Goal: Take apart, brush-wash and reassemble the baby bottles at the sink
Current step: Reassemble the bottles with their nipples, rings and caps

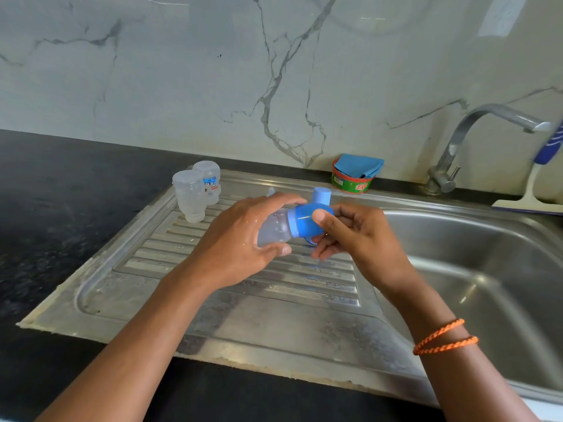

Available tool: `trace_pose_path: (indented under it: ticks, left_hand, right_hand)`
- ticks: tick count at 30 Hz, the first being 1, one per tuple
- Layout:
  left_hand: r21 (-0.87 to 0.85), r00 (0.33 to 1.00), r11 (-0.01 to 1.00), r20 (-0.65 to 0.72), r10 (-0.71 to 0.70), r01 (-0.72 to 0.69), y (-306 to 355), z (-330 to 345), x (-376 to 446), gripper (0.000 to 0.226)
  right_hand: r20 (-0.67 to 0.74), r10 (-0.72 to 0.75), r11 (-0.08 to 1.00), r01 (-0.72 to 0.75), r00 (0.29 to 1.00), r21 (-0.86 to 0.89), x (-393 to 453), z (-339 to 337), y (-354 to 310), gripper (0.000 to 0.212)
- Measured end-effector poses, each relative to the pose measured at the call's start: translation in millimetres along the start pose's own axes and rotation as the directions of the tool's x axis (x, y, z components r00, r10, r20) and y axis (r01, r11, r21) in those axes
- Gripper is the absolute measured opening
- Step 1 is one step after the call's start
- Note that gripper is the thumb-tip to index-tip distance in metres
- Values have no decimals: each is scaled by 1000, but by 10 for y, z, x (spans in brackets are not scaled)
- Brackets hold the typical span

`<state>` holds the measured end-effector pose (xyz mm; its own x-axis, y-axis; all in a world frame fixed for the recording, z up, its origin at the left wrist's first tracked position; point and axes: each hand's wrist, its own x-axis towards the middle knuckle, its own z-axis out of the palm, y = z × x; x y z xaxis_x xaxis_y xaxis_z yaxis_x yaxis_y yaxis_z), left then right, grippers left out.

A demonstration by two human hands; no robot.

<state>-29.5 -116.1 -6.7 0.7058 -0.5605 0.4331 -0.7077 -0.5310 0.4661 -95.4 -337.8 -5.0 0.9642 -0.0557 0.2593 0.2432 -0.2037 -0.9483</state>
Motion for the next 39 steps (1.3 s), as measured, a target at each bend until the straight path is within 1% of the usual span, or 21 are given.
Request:
trace_pose_path:
  ticks: [1, 3, 5, 6, 7, 9, 12, 14, 15, 17, 19, 21, 24, 26, 30, 35, 39]
  left_hand:
    - [-7, 1000, 1000, 5, 9, -9, 8, -8, 2, 74]
    - [-36, 1000, 999, 15, 18, -17, 38, -12, -5, 74]
    - [-55, 1000, 998, 22, 18, -17, 69, -6, -14, 72]
    - [-56, 1000, 998, 23, 14, -12, 82, -1, -15, 71]
    - [-55, 1000, 998, 24, 6, -5, 88, 6, -16, 69]
    - [-55, 999, 998, 31, -22, 24, 90, 18, -20, 64]
    - [-41, 996, 996, 43, -81, 83, 91, 48, -35, 55]
    - [-66, 992, 991, 36, -117, 119, 89, 59, -35, 51]
    - [-97, 990, 986, 42, -135, 139, 87, 60, -32, 49]
    - [-161, 985, 973, 75, -157, 168, 89, 70, -27, 45]
    - [-203, 981, 962, 105, -164, 183, 104, 91, -29, 42]
    - [-226, 980, 955, 106, -171, 191, 125, 104, -31, 38]
    - [-194, 981, 962, 67, -181, 191, 130, 91, -28, 34]
    - [-169, 982, 967, 42, -185, 189, 123, 90, -26, 35]
    - [-115, 988, 981, -16, -156, 153, 119, 124, -25, 43]
    - [-49, 992, 993, -62, -113, 110, 138, 134, -38, 47]
    - [-16, 991, 996, -98, -89, 88, 141, 129, -38, 49]
  right_hand:
    - [-9, 12, 1000, -12, 1000, 2, -1, 7, -7, 44]
    - [-43, 32, 999, -33, 999, -22, -7, 33, -12, 60]
    - [-85, 29, 995, -36, 996, -93, -13, 45, -16, 72]
    - [-95, 23, 992, -34, 995, -121, -14, 44, -17, 75]
    - [-103, 17, 990, -31, 995, -135, -16, 37, -17, 75]
    - [-131, 1, 991, -18, 991, -132, -8, 15, -23, 66]
    - [-151, -29, 997, 17, 988, -80, 19, -27, -15, 39]
    - [-92, -20, 1000, 20, 996, -5, 24, -42, -16, 23]
    - [-49, -11, 1000, 13, 999, 25, 22, -37, -16, 22]
    - [12, -8, 1000, 8, 1000, 22, 14, -22, -11, 28]
    - [24, -15, 1000, 15, 1000, 8, 8, -2, -12, 31]
    - [31, -17, 999, 16, 999, 37, 9, 11, -8, 33]
    - [40, -24, 996, 20, 999, 91, 14, 39, 0, 33]
    - [38, -52, 992, 47, 998, 113, 12, 51, -10, 33]
    - [18, -120, 990, 118, 993, 77, -4, 18, -11, 35]
    - [55, -105, 993, 102, 993, 51, -21, 10, -28, 40]
    - [-5, -105, 992, 105, 994, 64, -30, 13, -59, 38]
